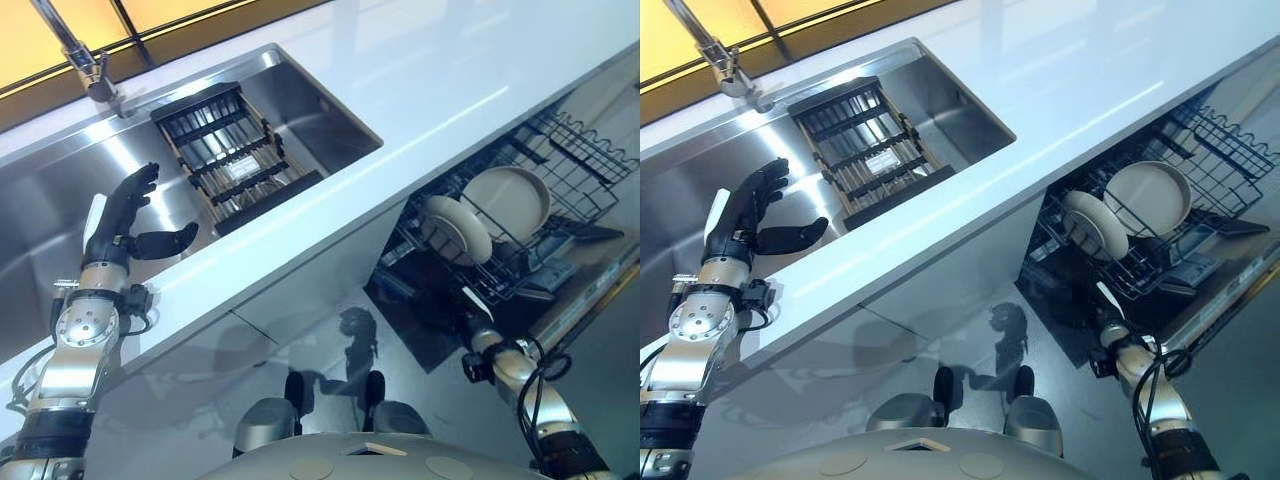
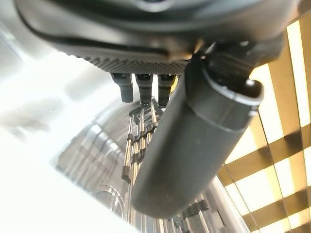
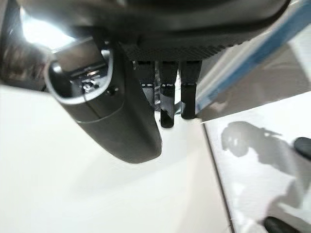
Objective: Pick up plates and place into dishwasher.
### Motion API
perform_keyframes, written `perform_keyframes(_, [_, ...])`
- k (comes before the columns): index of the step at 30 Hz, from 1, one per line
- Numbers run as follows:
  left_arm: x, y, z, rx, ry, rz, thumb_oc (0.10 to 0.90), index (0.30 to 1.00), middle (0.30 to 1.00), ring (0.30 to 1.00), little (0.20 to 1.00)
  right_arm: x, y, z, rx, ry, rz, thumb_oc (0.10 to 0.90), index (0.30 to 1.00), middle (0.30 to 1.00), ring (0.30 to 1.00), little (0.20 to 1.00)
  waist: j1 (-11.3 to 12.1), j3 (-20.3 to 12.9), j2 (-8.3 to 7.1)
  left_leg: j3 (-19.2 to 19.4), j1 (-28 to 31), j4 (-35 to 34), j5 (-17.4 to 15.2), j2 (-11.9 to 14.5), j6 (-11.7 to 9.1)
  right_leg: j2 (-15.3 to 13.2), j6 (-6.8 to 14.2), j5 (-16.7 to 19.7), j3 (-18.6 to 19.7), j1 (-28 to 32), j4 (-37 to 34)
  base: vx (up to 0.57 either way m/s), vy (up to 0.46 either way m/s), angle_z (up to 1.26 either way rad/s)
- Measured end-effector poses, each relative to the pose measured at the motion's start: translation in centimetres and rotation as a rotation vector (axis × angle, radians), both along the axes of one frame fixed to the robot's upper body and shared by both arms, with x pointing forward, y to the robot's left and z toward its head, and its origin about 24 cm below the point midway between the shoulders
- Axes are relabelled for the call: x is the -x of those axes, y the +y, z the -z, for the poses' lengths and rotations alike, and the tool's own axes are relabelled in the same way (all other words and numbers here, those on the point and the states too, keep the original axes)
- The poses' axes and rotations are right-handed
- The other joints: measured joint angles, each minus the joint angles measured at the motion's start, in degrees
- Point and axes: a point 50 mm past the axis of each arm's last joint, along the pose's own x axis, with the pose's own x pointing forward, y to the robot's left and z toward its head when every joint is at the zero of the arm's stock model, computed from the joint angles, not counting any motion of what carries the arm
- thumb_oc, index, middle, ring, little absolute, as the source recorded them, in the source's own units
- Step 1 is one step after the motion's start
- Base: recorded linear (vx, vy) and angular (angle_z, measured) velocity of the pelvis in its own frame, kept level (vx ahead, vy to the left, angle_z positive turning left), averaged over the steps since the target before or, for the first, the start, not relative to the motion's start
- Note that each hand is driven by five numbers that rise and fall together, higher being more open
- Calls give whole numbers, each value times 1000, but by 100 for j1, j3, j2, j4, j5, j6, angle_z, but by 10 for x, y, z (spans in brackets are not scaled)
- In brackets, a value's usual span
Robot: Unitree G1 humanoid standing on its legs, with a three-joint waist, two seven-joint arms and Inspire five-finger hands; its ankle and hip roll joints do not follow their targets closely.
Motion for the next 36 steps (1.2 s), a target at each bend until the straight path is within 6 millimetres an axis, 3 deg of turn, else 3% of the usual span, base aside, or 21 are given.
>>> perform_keyframes(5, [4, 0, 1, -3, -1, 2, 800, 900, 900, 900, 900, 3, -11, -5, 8, -33, 76, 800, 900, 900, 900, 900, -102, -8, -23, 81, 37, 0, -33, 4, -1, 8, -1, 2, 76, -4, 0, -10, -4, -9])
perform_keyframes(12, [7, 3, 1, -4, 1, -9, 800, 900, 900, 900, 900, -7, -9, -28, -87, -288, 288, 800, 900, 900, 900, 900, -156, -14, -18, 163, 69, 2, -42, 11, 15, 23, -1, 1, 151, -12, 0, -2, 4, -5])
perform_keyframes(21, [10, 5, 4, -3, 14, -19, 800, 900, 900, 900, 900, -4, -4, -29, -259, -431, 623, 800, 900, 900, 900, 900, -159, -47, 34, 234, 59, 2, -51, 19, 22, 31, -2, 3, 221, -58, 1, 11, 20, -4])
perform_keyframes(29, [15, 5, 12, 12, 38, -33, 800, 900, 900, 900, 900, -1, -25, -56, -83, -684, 859, 800, 900, 900, 900, 900, -179, -106, 135, 247, 43, 2, -57, 24, 19, 36, -2, 2, 224, -82, 1, 6, 11, -1])
perform_keyframes(36, [22, 6, 20, 22, 71, -44, 800, 900, 900, 900, 900, 7, -35, -65, 3, -783, 1013, 800, 900, 900, 900, 900, -215, -166, 234, 252, 23, 3, -86, 47, -24, 55, -2, 2, 224, -104, 1, 0, 0, 0])
